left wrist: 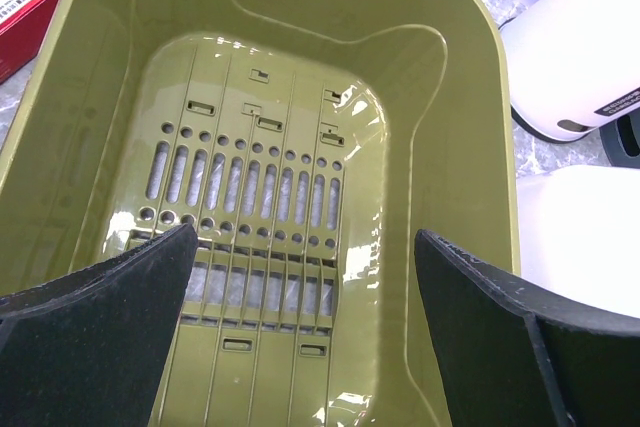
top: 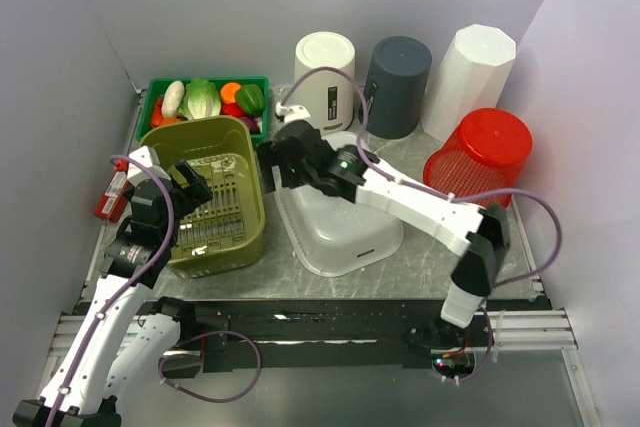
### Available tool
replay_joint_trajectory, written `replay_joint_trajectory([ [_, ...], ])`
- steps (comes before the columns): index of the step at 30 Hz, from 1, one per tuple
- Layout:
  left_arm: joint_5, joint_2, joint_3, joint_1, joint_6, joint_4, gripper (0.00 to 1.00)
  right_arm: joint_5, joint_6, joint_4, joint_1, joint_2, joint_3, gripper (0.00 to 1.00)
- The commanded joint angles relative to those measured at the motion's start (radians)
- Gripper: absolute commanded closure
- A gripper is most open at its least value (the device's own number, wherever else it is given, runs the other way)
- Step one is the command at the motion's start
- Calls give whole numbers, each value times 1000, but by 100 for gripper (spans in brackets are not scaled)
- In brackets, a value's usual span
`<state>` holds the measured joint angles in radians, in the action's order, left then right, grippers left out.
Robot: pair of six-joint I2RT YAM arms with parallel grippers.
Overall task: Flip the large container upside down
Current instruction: Turn the container upside down at the center of the board, then adjust the container at the center of the board.
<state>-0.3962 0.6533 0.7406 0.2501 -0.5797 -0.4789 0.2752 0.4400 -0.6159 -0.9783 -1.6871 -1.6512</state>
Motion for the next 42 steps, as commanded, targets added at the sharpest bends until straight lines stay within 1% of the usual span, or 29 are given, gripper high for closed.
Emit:
replay_joint_trajectory([
  [1,8,3,13,2,7,23,4,39,-9,-152,20,-115,-180,0],
  [5,13,8,14,3,9,23,4,123,17,-257,21,-210,-263,0],
  [6,11,9,14,2,9,23,4,149,20,-261,23,-220,-275,0],
  [16,11,6,13,2,7,23,4,239,2,-304,50,-324,-334,0],
  [23,10,8,13,3,7,23,4,277,29,-328,110,-359,-352,0],
  [26,10,6,13,2,9,23,4,285,58,-338,141,-359,-341,0],
  [29,10,11,13,2,9,23,4,282,129,-370,170,-355,-329,0],
  [32,11,9,14,2,9,23,4,288,202,-386,200,-327,-276,0],
  [35,11,11,14,2,9,23,4,283,274,-377,230,-277,-164,0],
  [38,11,8,13,2,9,25,4,301,334,-370,248,-224,-89,0],
  [42,11,8,14,2,9,23,4,311,365,-370,262,-188,-50,0],
])
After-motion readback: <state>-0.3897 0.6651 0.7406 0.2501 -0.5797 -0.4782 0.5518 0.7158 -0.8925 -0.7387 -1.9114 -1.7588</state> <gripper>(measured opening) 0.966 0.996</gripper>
